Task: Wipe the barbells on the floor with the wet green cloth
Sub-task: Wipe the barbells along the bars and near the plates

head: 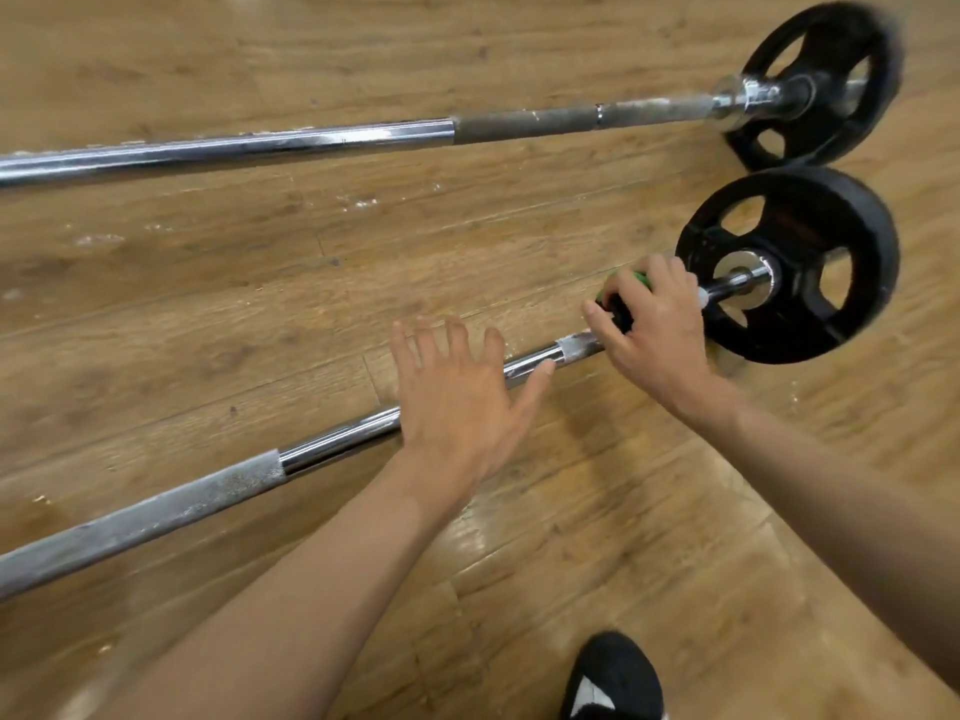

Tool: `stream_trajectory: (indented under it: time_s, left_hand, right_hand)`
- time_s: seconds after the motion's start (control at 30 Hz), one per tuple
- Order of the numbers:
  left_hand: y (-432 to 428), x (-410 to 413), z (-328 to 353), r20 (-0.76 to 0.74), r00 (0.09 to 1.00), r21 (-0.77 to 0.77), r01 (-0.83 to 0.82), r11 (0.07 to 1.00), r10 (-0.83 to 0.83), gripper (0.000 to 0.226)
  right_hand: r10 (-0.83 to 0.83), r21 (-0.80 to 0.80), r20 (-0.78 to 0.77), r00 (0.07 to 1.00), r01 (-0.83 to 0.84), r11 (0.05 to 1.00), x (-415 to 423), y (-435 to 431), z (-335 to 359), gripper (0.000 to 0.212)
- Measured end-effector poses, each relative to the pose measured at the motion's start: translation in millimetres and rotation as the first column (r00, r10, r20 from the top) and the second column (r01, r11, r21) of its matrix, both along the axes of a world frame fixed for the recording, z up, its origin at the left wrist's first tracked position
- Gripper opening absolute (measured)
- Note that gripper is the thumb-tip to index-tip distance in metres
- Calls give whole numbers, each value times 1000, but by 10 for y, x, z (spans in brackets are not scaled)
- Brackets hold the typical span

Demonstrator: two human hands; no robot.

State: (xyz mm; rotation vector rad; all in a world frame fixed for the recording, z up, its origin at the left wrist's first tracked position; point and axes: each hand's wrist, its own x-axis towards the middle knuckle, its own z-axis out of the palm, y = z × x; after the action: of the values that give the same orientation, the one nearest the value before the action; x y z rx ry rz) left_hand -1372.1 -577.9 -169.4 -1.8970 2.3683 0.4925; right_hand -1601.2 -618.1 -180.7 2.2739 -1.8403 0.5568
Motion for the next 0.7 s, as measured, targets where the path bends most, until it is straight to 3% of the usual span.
stream_trajectory:
  time_s: [0.07,0.13,0.3,0.5,0.6,0.7]
  left_hand:
    - [-102,-171,191,-34,999,16,29,999,-28,96]
    - [-258,-349,438,-102,992,-66,66,996,-72,94]
    - [-291,-635,927,-151,976,-101,145,984,-159,96]
    - [-490,-1016,790,-175,974,-180,111,977,-143,74]
    - [-631,-1360,595,-170,979,-239,74,968,-116,75]
    - [-739,-1800,421,-140,981,-182,107,977,-133,78]
  right_hand:
    - [103,106,-80,992,-94,990,-49,62,393,45]
    - [154,152,-193,969,-125,980,-168,192,908,44]
    - [80,273,-309,948,8,962,-680,506,1868,44]
    - [213,234,-348,913,-136,963,-1397,34,1783,51]
    - [239,142,-247,939,-209,967,-1643,-198,1497,50]
    - [287,92,-131,949,-276,957,-1858,-278,1387,48]
